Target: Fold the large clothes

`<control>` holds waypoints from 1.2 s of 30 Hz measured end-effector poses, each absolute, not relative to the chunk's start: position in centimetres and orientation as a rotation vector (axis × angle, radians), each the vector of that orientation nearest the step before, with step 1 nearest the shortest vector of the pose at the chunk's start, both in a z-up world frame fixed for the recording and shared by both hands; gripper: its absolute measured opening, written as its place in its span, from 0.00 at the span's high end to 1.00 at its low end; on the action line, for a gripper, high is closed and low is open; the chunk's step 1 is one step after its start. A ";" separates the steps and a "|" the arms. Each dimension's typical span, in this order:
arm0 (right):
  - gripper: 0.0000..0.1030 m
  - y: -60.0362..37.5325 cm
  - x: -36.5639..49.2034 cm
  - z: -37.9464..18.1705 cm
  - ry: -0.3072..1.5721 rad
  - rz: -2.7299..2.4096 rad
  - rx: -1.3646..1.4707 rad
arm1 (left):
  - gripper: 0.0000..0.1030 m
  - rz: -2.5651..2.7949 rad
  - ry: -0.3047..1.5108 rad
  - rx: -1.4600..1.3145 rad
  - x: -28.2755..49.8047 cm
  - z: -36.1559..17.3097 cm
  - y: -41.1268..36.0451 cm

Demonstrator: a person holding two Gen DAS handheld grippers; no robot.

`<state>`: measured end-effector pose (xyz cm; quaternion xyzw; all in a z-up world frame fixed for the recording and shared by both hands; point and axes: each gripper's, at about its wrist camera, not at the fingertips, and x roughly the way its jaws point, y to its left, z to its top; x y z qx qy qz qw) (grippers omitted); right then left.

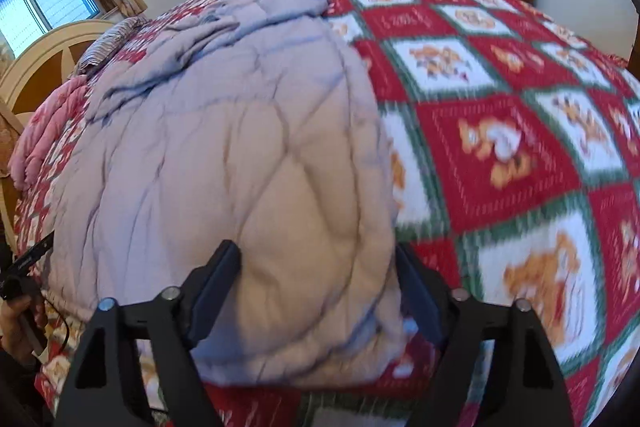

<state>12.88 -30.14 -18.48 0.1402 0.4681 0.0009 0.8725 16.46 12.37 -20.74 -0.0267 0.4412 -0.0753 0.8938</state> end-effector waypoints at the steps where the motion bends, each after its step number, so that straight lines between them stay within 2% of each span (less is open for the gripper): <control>1: 0.26 -30.0 12.4 -18.6 0.972 0.005 0.291 | 0.07 -0.164 0.916 -0.056 16.3 -20.7 12.2; 4: 0.35 -30.0 11.4 -19.0 0.961 0.024 0.319 | 0.15 -0.172 0.913 -0.082 15.8 -20.7 12.2; 7: 0.42 -30.0 10.9 -19.3 0.952 0.038 0.335 | 0.28 -0.199 0.914 -0.108 15.3 -20.5 12.4; 9: 0.54 -29.7 10.8 -19.2 0.945 0.054 0.328 | 0.44 -0.218 0.917 -0.118 15.1 -20.3 12.3; 11: 0.70 -29.4 10.8 -18.9 0.934 0.079 0.328 | 0.54 -0.216 0.913 -0.109 15.0 -20.0 12.3; 13: 0.74 -29.2 10.6 -18.5 0.921 0.085 0.315 | 0.64 -0.214 0.907 -0.104 14.8 -19.6 12.3; 15: 0.77 -29.3 10.4 -18.3 0.908 0.092 0.329 | 0.80 -0.221 0.894 -0.104 14.6 -19.1 12.5; 18: 0.83 -29.7 10.1 -18.0 0.891 0.112 0.360 | 0.87 -0.238 0.866 -0.111 14.4 -17.9 12.9; 21: 0.86 -29.7 9.6 -16.6 0.847 0.144 0.380 | 0.90 -0.262 0.823 -0.115 14.0 -16.0 13.2; 29: 0.87 -30.0 8.3 -12.8 0.753 0.202 0.438 | 0.92 -0.366 0.708 -0.206 12.4 -10.1 14.3; 36: 0.88 -30.3 5.9 -7.0 0.617 0.251 0.436 | 0.92 -0.422 0.593 -0.215 9.7 -5.0 15.8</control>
